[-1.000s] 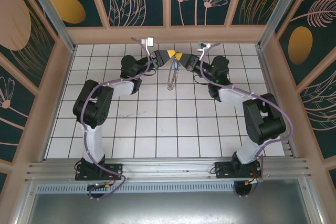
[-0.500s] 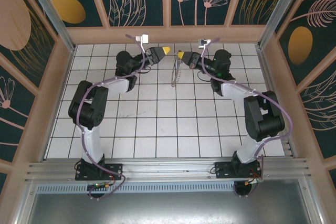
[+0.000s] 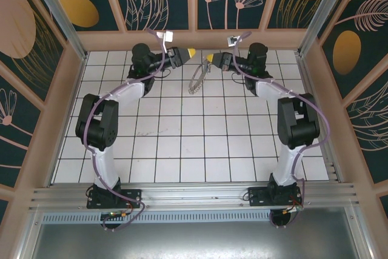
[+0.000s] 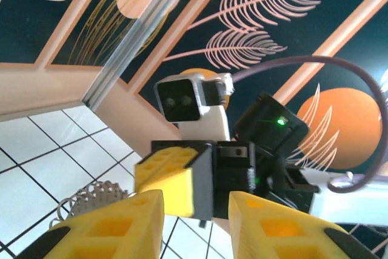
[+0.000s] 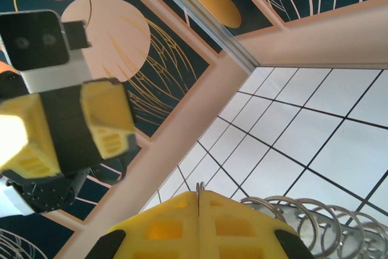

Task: Put the keys on the keyring

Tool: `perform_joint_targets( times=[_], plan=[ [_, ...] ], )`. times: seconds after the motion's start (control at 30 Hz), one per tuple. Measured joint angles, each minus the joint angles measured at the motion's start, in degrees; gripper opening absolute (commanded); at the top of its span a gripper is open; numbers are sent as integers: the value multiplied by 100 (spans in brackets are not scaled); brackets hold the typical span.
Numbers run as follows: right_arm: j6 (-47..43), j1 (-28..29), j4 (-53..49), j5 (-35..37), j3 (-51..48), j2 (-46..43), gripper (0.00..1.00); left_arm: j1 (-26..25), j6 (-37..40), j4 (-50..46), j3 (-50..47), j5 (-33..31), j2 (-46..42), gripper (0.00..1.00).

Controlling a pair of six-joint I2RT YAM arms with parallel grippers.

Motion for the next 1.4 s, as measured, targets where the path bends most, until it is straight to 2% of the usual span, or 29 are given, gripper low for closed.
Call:
perform_joint_targets(
  times=[0.3,0.63,1.4],
  plan=[
    [824,-188,485,-649,680,809,0,90,680,-1373,1309,487,741,33],
    [1655,-175,1364,-955,798,944,0,90,881,-2243,2140,892,1486,31],
    [2079,2,1720,-953,1134,1139,0,90,96,-1508,2269,1102,1624,29]
  ],
)
